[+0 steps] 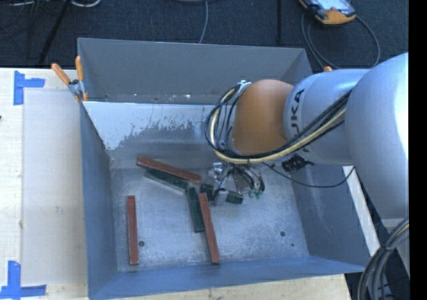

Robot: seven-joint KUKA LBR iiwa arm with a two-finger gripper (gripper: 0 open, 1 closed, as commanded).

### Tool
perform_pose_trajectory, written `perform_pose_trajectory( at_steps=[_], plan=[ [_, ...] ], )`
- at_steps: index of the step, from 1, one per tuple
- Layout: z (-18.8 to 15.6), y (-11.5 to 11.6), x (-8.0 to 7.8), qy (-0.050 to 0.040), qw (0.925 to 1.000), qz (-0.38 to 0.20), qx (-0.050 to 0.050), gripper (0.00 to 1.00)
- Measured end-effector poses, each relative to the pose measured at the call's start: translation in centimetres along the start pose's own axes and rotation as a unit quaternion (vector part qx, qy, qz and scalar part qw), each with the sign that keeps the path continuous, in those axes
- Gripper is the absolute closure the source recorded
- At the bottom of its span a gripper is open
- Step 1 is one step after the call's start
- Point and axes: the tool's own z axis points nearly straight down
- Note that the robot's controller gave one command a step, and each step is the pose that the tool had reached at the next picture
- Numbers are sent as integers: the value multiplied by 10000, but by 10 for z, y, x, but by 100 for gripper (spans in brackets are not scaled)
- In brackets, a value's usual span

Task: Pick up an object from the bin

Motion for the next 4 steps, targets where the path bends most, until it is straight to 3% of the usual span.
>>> perform_pose_trajectory(
  at_steps=[1,2,3,4],
  plan=[
    [0,0,0,0,10000,-2,1,100],
    [-13,-12,5,16,9964,-849,-7,100],
    [-1,-10,38,4,9995,-325,1,0],
    [0,-9,39,7,9994,-338,4,100]
  ],
)
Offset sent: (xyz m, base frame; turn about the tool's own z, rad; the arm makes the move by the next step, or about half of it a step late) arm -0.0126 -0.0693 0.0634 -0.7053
